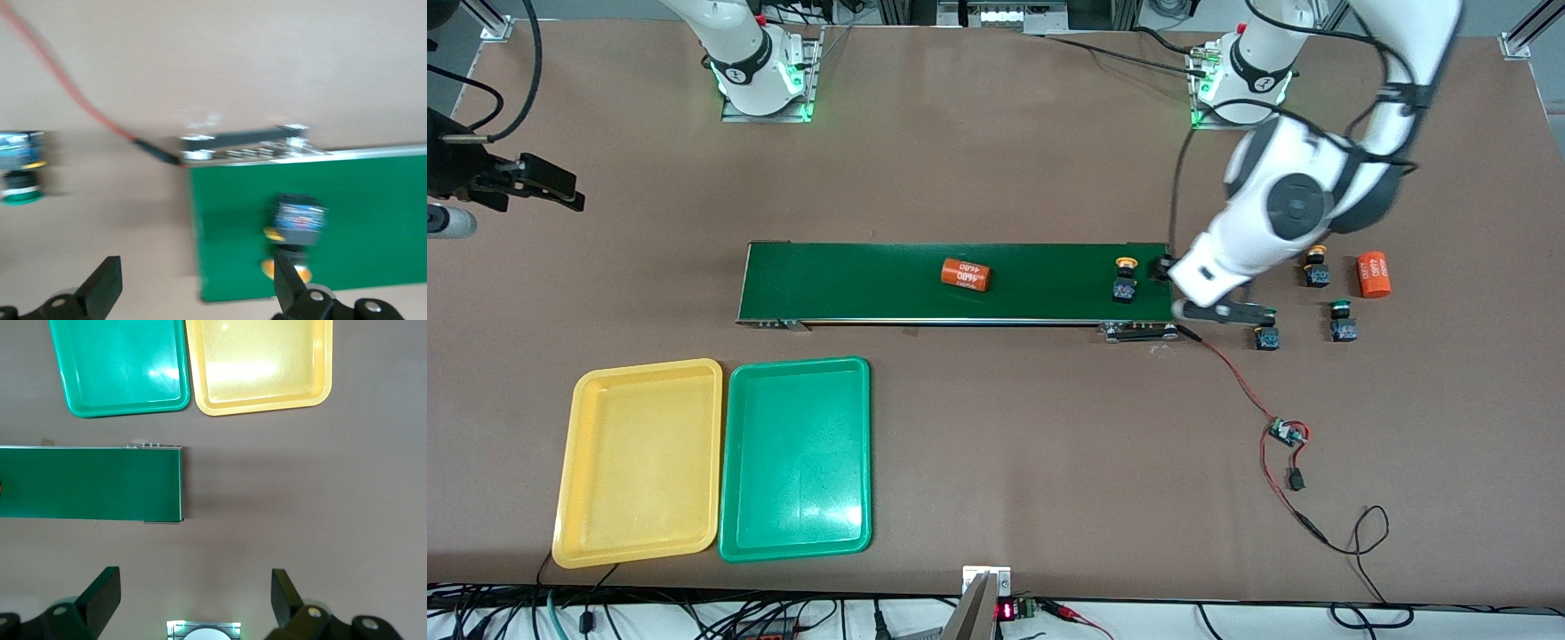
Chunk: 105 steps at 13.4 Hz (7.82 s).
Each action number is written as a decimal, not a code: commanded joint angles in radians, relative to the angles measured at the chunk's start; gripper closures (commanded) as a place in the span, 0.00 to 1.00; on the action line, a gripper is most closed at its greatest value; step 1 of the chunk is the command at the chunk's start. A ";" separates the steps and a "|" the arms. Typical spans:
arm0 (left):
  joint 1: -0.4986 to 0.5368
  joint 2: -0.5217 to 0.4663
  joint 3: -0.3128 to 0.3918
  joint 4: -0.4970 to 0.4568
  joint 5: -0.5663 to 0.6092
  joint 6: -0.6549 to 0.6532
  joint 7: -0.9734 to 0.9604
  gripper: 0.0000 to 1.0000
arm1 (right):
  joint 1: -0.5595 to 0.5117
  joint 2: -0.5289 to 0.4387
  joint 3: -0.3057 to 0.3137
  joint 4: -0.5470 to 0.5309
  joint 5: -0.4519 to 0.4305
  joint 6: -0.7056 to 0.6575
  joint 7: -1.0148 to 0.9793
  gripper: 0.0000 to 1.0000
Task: Sort buttons by color to trays
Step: 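Grasp another orange-capped button with the left gripper while the right gripper approaches, then place the button on the conveyor while the right gripper hovers above it, then grasp the second cylinder with the left gripper while the right grasps a button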
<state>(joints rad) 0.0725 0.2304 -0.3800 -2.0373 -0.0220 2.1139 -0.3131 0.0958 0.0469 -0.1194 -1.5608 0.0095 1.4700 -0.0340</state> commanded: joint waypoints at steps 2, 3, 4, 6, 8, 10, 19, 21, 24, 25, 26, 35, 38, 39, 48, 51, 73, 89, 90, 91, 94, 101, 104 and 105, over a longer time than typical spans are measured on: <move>0.189 0.004 -0.005 -0.058 -0.004 -0.008 0.009 0.00 | -0.013 0.025 0.000 -0.022 -0.011 -0.020 -0.032 0.00; 0.235 0.006 -0.005 -0.073 -0.004 -0.008 0.011 0.00 | -0.014 0.025 -0.003 -0.043 -0.013 -0.025 -0.049 0.00; 0.277 0.006 -0.005 -0.087 -0.003 -0.008 0.014 0.00 | -0.028 0.007 -0.003 -0.071 -0.013 0.008 -0.052 0.00; 0.325 0.010 -0.005 -0.118 0.061 -0.008 0.084 0.00 | -0.027 -0.021 -0.003 -0.119 -0.011 0.036 -0.049 0.00; 0.360 0.010 -0.005 -0.147 0.118 -0.005 0.101 0.00 | -0.024 -0.100 0.000 -0.241 -0.011 0.096 -0.046 0.00; 0.392 0.020 -0.007 -0.171 0.180 -0.005 0.115 0.00 | -0.025 -0.239 -0.002 -0.455 -0.011 0.215 -0.044 0.00; 0.506 0.130 -0.007 -0.176 0.264 0.001 0.301 0.00 | -0.024 -0.400 0.006 -0.690 -0.095 0.336 -0.072 0.00; 0.517 0.147 -0.007 -0.175 0.269 0.005 0.302 0.00 | -0.018 -0.398 0.007 -0.693 -0.123 0.339 -0.083 0.00; 0.521 0.181 -0.005 -0.176 0.269 0.032 0.302 0.00 | -0.011 -0.395 0.007 -0.694 -0.105 0.365 -0.072 0.00; 0.529 0.188 -0.005 -0.176 0.269 0.032 0.302 0.00 | 0.008 -0.392 0.007 -0.693 -0.097 0.366 -0.072 0.00; 0.530 0.191 -0.005 -0.176 0.269 0.034 0.302 0.00 | 0.040 -0.386 0.006 -0.693 -0.091 0.363 -0.070 0.00; 0.532 0.199 -0.005 -0.173 0.269 0.032 0.307 0.86 | 0.383 -0.240 0.007 -0.674 0.052 0.496 0.247 0.00; 0.523 0.159 -0.010 -0.164 0.269 0.026 0.310 0.97 | 0.517 -0.167 0.011 -0.670 0.047 0.601 0.455 0.00; 0.517 0.133 -0.017 -0.164 0.269 0.024 0.310 0.97 | 0.562 -0.129 0.009 -0.660 0.046 0.634 0.512 0.00; 0.337 0.001 -0.210 -0.092 0.148 0.029 0.281 0.99 | 0.618 0.033 0.014 -0.544 0.053 0.678 0.595 0.00; 0.216 0.016 -0.220 -0.089 0.047 0.034 0.183 0.99 | 0.617 0.034 0.014 -0.545 0.053 0.714 0.615 0.00; 0.191 0.078 -0.119 -0.052 0.062 0.150 -0.118 0.00 | 0.582 0.042 0.004 -0.529 0.036 0.626 0.551 0.00; 0.593 0.195 0.127 -0.026 0.212 0.150 0.383 0.00 | 0.558 0.070 0.006 -0.516 0.044 0.722 0.588 0.00; 0.618 0.188 0.127 -0.055 0.212 0.149 0.403 0.00 | 0.562 0.080 0.006 -0.518 0.043 0.742 0.589 0.00; 0.624 0.182 0.127 -0.082 0.211 0.147 0.413 0.00 | 0.567 0.100 0.006 -0.518 0.043 0.765 0.589 0.00; 0.625 0.184 0.125 -0.130 0.212 0.146 0.413 0.00 | 0.568 0.139 0.009 -0.516 0.046 0.841 0.608 0.00; 0.624 0.188 0.125 -0.144 0.217 0.136 0.515 0.65 | 0.640 0.249 0.014 -0.476 0.044 0.940 0.792 0.00; 0.632 0.179 0.124 -0.124 0.217 0.135 0.662 1.00 | 0.659 0.258 0.014 -0.450 0.044 0.941 0.790 0.00; 0.630 0.170 0.119 -0.106 0.217 0.135 0.673 1.00 | 0.660 0.261 0.014 -0.447 0.044 0.941 0.792 0.00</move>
<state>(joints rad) 0.6940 0.4313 -0.2498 -2.1655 0.1773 2.2633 0.3001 0.7472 0.2977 -0.1037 -2.0352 0.0444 2.4119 0.7439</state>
